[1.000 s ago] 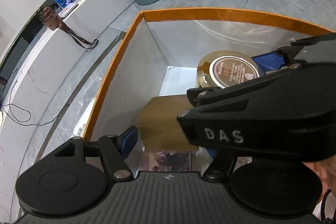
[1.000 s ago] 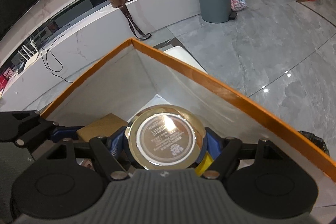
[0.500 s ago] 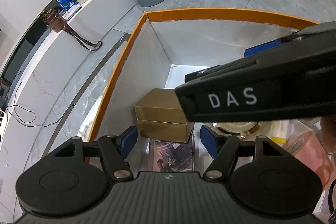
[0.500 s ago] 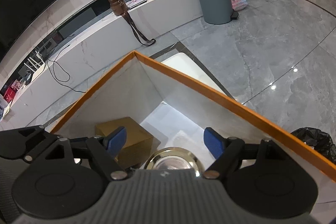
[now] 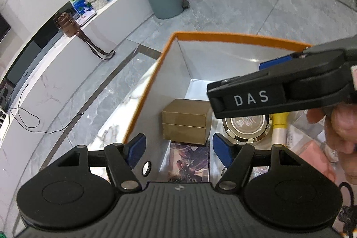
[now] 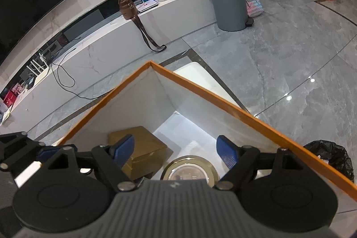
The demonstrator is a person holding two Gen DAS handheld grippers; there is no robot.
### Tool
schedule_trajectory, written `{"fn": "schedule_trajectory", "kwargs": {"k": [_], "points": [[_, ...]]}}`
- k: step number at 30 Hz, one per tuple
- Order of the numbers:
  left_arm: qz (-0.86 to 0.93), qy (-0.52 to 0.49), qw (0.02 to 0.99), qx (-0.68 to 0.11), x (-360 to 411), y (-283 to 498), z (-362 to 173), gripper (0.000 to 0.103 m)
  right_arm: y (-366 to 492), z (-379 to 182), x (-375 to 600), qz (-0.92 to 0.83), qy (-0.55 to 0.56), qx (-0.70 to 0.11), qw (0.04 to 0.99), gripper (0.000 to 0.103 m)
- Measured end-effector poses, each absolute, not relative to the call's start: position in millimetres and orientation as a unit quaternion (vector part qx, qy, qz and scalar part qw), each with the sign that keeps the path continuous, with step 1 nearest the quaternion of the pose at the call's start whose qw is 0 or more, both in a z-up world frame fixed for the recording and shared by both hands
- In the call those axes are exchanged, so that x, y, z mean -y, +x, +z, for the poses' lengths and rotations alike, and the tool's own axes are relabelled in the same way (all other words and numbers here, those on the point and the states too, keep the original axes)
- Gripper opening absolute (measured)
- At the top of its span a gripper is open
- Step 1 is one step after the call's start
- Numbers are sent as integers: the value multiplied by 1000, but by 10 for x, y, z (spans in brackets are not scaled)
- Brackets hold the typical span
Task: Organize rigid objects
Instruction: 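Lower both objects into the orange box and open both grippers, then withdraw both grippers from the orange box back over the table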
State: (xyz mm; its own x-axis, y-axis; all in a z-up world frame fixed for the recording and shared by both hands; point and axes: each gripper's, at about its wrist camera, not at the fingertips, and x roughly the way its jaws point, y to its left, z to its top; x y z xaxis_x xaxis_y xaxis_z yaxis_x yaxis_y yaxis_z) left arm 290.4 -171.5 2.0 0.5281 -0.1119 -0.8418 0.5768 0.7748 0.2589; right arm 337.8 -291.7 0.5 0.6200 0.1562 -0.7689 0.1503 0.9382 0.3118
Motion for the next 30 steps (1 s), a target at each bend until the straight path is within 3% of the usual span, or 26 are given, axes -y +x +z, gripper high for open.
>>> {"fn": "schedule_trajectory", "kwargs": {"k": [12, 30], "points": [[-190, 210, 864, -416, 1293, 2666, 354, 81, 3259, 173, 2791, 16, 165, -427, 889, 80], [-110, 102, 896, -418, 358, 2132, 275, 81, 3113, 378, 2634, 31, 142, -415, 898, 80]]}}
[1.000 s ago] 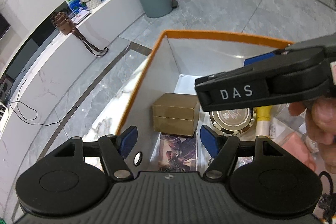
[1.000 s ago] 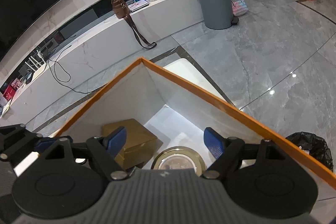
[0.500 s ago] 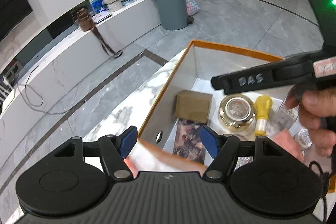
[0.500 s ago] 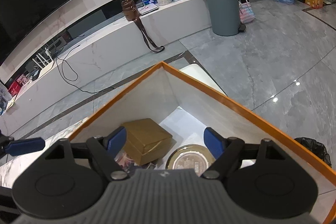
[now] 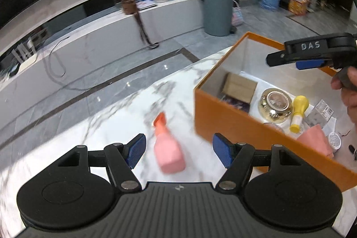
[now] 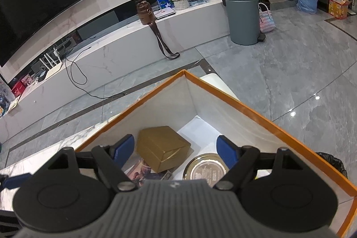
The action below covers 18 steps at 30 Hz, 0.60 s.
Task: Organize rigid objects
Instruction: 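Withdraw both grippers from the orange box back over the table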
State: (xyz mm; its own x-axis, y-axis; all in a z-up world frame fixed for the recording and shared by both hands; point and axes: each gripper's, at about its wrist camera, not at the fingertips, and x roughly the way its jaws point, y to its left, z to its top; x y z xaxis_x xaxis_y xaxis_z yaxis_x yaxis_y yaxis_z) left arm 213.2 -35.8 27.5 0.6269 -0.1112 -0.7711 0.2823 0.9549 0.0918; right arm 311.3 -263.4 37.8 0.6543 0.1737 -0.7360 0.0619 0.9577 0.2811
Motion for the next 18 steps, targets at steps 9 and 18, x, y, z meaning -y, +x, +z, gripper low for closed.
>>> {"fn": "schedule_trajectory", "kwargs": {"k": [9, 18], "points": [[-84, 33, 902, -423, -82, 1591, 83, 81, 2996, 435, 2433, 51, 108, -409, 905, 80], [-73, 5, 905, -419, -310, 1520, -27, 81, 2762, 526, 2153, 73, 70, -389, 916, 80]]}}
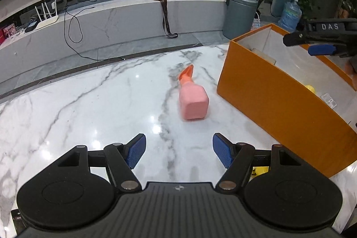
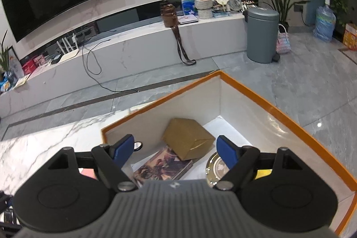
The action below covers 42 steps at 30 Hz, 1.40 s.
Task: Organize rigid objects
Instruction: 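Withdraw both grippers from the orange box back over the table, then grasp the pink spray bottle with the left gripper while the right gripper grasps the yellow tape measure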
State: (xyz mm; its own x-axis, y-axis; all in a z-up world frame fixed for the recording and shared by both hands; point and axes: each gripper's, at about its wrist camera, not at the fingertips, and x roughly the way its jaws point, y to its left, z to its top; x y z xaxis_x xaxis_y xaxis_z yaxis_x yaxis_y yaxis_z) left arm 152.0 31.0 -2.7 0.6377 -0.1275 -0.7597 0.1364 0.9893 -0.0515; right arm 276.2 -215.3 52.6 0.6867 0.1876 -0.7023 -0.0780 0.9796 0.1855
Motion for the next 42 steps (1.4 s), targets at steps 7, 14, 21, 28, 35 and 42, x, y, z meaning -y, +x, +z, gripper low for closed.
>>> {"fn": "schedule_trajectory", "kwargs": {"k": [7, 14, 21, 28, 35, 42], "points": [[-75, 29, 911, -403, -297, 1453, 28, 84, 2552, 562, 1876, 101, 30, -375, 921, 80], [-62, 23, 917, -393, -411, 1492, 44, 85, 2113, 519, 1486, 180, -51, -354, 916, 80], [-54, 2, 919, -390, -502, 1574, 62, 85, 1710, 350, 1248, 238, -128, -348, 898, 80], [-65, -2, 916, -395, -401, 1694, -20, 86, 1541, 1, 1246, 257, -153, -377, 877, 80], [-63, -15, 917, -393, -265, 1858, -155, 86, 1338, -213, 1151, 244, -169, -386, 873, 80], [-72, -40, 909, -409, -214, 2037, -347, 86, 1245, -356, 1216, 213, -148, -387, 885, 80]]}}
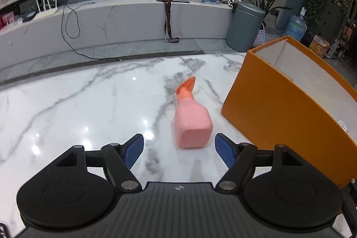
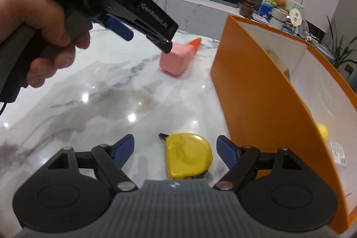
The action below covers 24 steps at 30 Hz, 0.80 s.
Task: Organize rigid objects
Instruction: 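Grasp the pink spray bottle with the left gripper while the right gripper grasps the yellow tape measure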
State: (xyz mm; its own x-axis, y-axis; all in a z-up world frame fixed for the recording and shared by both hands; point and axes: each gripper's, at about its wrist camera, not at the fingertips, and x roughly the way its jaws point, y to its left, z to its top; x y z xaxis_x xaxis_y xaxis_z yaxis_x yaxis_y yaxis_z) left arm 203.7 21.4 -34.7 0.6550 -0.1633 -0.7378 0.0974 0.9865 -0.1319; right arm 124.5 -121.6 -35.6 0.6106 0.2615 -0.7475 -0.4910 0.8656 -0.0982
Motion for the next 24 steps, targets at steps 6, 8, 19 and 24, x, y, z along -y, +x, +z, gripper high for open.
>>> {"fn": "schedule_trajectory", "kwargs": {"k": [6, 8, 19, 24], "points": [[-82, -30, 910, -405, -72, 2139, -425, 86, 1283, -471, 1315, 197, -134, -399, 886, 83], [-80, -28, 910, -407, -31, 2182, -464, 86, 1292, -515, 1327, 199, -130, -406, 882, 83], [-79, -36, 905, -417, 11, 2316, -630, 64, 1285, -622, 1357, 209, -108, -404, 884, 79], [-84, -37, 903, -420, -5, 2309, -658, 51, 1307, -631, 1377, 213, -104, -401, 885, 77]]}}
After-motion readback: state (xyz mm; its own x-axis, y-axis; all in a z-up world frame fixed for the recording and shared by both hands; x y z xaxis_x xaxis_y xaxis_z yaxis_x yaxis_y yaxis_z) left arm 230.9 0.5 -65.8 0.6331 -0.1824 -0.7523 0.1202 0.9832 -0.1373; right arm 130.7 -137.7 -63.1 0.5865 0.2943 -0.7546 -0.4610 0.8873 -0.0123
